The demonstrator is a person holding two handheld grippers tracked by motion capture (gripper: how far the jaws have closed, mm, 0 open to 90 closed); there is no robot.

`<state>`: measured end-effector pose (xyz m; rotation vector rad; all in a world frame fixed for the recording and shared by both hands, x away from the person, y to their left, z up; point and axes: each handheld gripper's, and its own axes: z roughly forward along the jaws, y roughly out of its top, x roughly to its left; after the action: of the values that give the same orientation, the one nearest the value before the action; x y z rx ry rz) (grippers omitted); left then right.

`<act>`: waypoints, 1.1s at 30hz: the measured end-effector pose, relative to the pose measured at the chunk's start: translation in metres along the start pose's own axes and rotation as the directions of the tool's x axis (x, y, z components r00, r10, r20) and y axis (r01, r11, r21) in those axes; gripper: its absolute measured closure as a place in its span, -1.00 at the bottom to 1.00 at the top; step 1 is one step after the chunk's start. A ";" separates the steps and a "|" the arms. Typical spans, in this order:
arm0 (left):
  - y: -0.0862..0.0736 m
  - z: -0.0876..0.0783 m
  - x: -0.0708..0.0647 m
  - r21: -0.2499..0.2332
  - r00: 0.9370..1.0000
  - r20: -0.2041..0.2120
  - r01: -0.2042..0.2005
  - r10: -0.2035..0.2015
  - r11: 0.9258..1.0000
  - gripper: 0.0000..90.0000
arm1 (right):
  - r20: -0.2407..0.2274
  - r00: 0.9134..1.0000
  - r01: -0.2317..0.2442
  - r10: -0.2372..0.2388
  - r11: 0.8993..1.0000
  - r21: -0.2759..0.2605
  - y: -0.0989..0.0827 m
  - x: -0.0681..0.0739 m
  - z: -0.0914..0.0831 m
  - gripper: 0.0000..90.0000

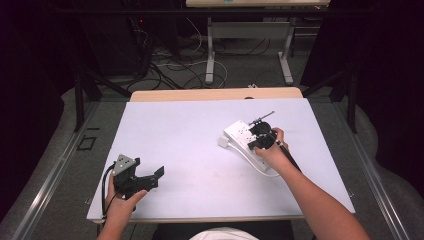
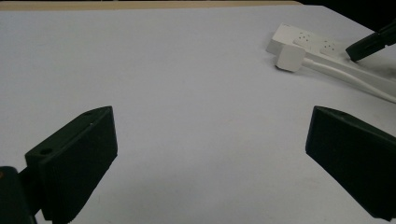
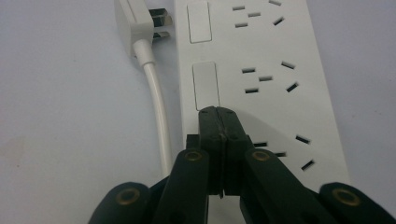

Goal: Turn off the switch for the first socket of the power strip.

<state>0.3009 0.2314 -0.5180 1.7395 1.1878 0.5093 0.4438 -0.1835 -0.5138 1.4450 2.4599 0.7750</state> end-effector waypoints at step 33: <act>0.000 0.000 0.000 -0.003 1.000 0.000 -0.004 0.004 1.000 -0.94 | 0.002 1.000 -0.018 0.018 1.000 -0.002 -0.001 0.001 0.000 1.00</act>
<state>0.3013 0.2312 -0.5181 1.7399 1.1834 0.5125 0.4423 -0.1829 -0.5141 1.4680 2.4479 0.7783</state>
